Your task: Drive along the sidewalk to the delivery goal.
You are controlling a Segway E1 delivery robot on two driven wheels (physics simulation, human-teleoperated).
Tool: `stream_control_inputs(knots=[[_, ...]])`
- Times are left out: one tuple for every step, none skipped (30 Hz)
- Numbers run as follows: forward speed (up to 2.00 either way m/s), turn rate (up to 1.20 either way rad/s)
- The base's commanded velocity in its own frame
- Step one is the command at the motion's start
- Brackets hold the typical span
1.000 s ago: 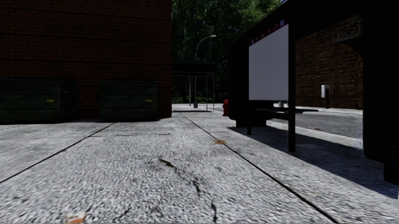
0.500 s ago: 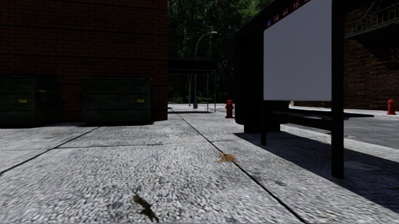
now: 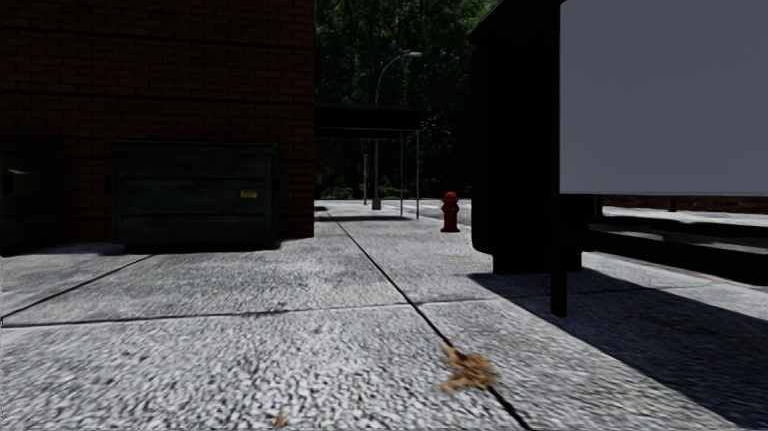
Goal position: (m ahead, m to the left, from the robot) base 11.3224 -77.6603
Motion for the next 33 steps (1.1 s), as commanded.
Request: stream_control_inputs(knots=[[2.00, 0.19], [2.00, 0.21], [2.00, 0.22], [2.00, 0.22], [2.00, 0.22], [2.00, 0.23], [2.00, 0.23], [2.00, 0.23], [2.00, 0.23], [2.00, 0.23], [2.00, 0.23], [2.00, 0.23], [2.00, 0.23], [2.00, 0.11], [2.00, 0.07], [2.00, 0.07], [2.00, 0.00], [2.00, 0.00], [2.00, 0.00], [2.00, 0.00], [2.00, 0.00], [2.00, 0.00], [2.00, 0.00], [2.00, 0.00], [2.00, 0.00], [2.00, 0.00], [2.00, 0.00], [2.00, 0.00], [2.00, 0.00], [2.00, 0.00], [2.00, 0.00], [2.00, 0.00], [2.00, 0.00]])
